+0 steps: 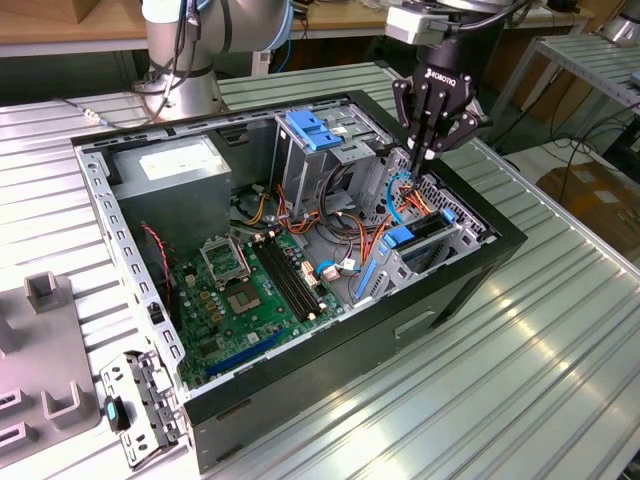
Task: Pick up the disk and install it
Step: 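Insert the second disk wire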
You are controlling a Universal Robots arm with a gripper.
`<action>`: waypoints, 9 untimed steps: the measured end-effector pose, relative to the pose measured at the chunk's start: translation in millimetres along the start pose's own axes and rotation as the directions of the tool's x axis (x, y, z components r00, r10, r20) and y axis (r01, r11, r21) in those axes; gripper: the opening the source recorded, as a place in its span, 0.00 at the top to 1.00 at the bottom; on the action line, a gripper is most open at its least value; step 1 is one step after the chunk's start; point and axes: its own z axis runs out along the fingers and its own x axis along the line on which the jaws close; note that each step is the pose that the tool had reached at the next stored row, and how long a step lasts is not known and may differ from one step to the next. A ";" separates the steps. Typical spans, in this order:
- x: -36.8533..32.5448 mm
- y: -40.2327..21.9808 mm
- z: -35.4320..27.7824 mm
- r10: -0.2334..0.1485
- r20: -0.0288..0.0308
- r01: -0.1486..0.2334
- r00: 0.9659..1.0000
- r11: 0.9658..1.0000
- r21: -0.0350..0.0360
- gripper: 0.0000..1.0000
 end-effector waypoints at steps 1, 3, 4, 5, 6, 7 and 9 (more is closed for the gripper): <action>-0.3 -0.1 1.1 0.001 -0.010 0.000 1.000 1.000 0.000 0.84; -0.6 -0.1 2.7 0.001 -0.024 -0.001 1.000 1.000 0.000 0.89; -0.8 -0.2 3.7 0.002 -0.037 -0.002 0.999 1.000 0.001 0.89; -1.1 -0.2 4.8 0.003 -0.054 -0.003 0.999 1.000 0.001 0.89; -1.5 -0.2 5.8 0.003 -0.069 -0.003 0.998 1.000 0.001 0.89; -1.7 -0.3 6.4 0.004 -0.077 -0.004 0.997 1.000 0.002 0.83; -2.2 -0.3 8.4 0.005 -0.096 -0.005 0.995 1.000 0.002 0.76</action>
